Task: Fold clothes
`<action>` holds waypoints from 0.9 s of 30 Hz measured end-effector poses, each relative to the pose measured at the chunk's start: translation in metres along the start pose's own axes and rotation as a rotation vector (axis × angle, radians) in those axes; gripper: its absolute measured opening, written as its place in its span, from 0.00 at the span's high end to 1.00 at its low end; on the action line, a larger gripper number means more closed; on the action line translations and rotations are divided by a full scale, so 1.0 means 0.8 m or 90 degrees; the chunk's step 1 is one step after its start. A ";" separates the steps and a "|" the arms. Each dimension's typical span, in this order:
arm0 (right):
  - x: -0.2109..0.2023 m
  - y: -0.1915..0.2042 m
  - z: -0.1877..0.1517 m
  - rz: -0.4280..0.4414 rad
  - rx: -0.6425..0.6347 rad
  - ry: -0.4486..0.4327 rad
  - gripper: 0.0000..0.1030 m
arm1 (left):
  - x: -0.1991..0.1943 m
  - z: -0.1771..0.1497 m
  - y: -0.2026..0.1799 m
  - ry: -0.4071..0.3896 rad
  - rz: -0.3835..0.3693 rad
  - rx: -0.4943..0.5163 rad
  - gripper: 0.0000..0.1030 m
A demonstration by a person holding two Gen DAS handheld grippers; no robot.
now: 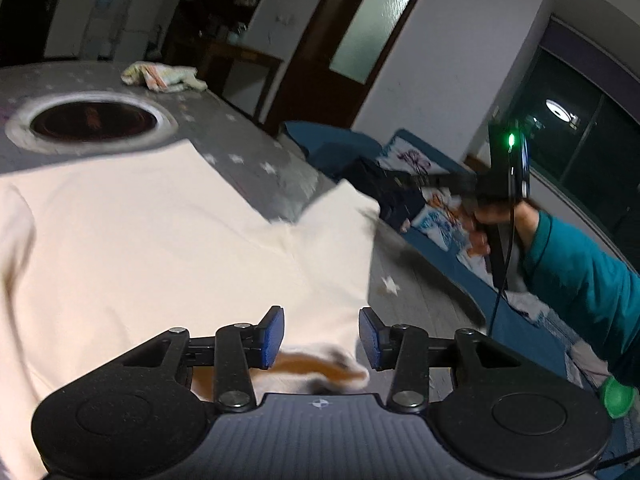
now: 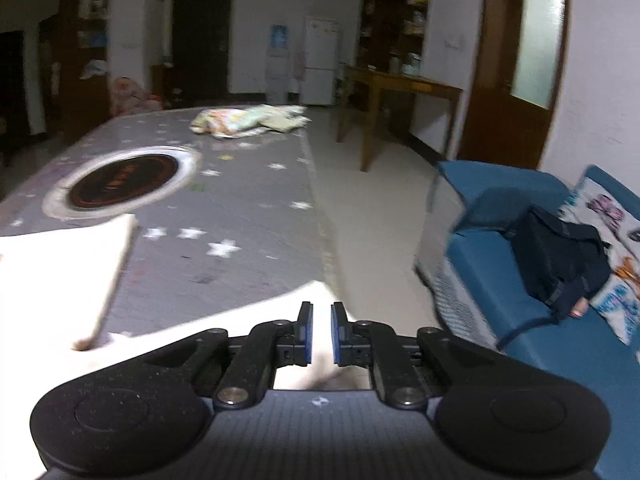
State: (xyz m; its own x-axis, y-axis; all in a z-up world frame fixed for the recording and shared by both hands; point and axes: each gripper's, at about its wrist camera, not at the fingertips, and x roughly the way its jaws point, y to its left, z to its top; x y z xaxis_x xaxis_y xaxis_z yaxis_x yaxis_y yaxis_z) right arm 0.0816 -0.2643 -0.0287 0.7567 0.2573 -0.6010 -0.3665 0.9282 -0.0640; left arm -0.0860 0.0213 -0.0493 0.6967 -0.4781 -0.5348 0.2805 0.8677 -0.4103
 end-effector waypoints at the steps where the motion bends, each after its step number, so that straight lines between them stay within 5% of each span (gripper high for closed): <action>1: -0.001 0.009 0.001 0.023 -0.007 -0.002 0.89 | 0.004 -0.002 0.000 0.009 -0.003 0.000 0.57; 10: 0.011 0.132 -0.002 0.251 -0.109 0.018 0.86 | 0.012 -0.022 -0.003 0.044 -0.025 -0.011 0.57; 19: 0.045 0.177 -0.015 0.283 -0.146 0.063 0.86 | -0.019 -0.010 0.007 0.008 -0.013 -0.013 0.54; 23: 0.044 0.168 -0.016 0.289 -0.138 0.065 0.85 | -0.058 0.012 0.031 -0.063 0.064 -0.017 0.52; 27: 0.045 0.166 -0.018 0.290 -0.129 0.062 0.84 | -0.083 0.041 0.082 -0.131 0.194 -0.070 0.52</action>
State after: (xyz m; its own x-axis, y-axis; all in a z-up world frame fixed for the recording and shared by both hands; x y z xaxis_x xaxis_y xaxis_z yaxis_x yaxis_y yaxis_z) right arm 0.0526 -0.1359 -0.0699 0.4444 0.5888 -0.6751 -0.7528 0.6540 0.0748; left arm -0.0924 0.1142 -0.0164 0.8587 -0.1531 -0.4892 -0.0246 0.9410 -0.3376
